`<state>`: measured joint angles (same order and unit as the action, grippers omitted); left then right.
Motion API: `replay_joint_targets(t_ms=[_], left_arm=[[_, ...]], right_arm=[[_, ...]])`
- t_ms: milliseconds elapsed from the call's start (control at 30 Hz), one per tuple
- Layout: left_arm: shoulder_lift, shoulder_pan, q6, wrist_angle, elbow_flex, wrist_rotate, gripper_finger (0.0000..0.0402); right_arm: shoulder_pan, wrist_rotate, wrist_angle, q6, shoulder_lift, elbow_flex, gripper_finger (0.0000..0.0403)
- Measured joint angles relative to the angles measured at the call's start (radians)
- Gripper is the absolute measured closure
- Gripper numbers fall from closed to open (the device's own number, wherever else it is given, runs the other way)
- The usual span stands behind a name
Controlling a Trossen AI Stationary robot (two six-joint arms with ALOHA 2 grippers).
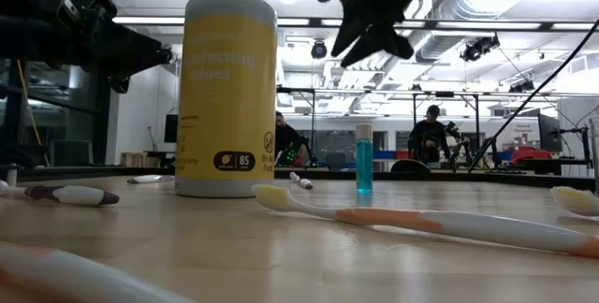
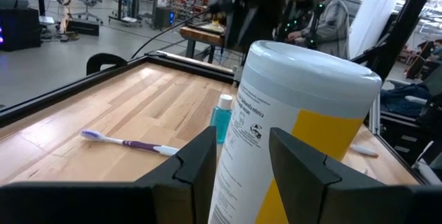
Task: Pick & Place toothbrushing station
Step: Put the blue mouthwash in the middle section of the transparent organizer
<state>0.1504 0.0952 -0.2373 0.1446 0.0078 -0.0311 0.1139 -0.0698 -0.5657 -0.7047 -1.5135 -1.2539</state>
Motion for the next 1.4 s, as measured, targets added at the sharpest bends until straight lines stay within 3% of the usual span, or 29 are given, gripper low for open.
replay_joint_targets(t_ms=[267, 500, 767, 1167, 1400], left_arm=[[0.000, 0.000, -0.008, -0.011, 0.000, 0.000, 0.0271], [0.015, 0.001, 0.000, -0.015, 0.000, -0.005, 0.0271], [0.030, 0.001, -0.001, -0.017, 0.000, -0.013, 0.0271], [0.045, 0.000, -0.011, -0.018, 0.000, 0.032, 0.0271], [0.051, 0.000, -0.011, -0.018, 0.000, 0.060, 0.0271]], right_arm=[[0.001, -0.096, -0.312, -0.110, -0.088, -0.188, 0.0316], [0.012, -0.010, -0.365, -0.164, -0.230, -0.284, 0.0316], [0.033, -0.001, -0.548, -0.298, -0.317, -0.366, 0.0316], [0.024, 0.048, -0.561, -0.584, -0.320, -0.371, 0.0316], [0.024, 0.062, -0.554, -0.479, -0.320, -0.371, 0.0316]])
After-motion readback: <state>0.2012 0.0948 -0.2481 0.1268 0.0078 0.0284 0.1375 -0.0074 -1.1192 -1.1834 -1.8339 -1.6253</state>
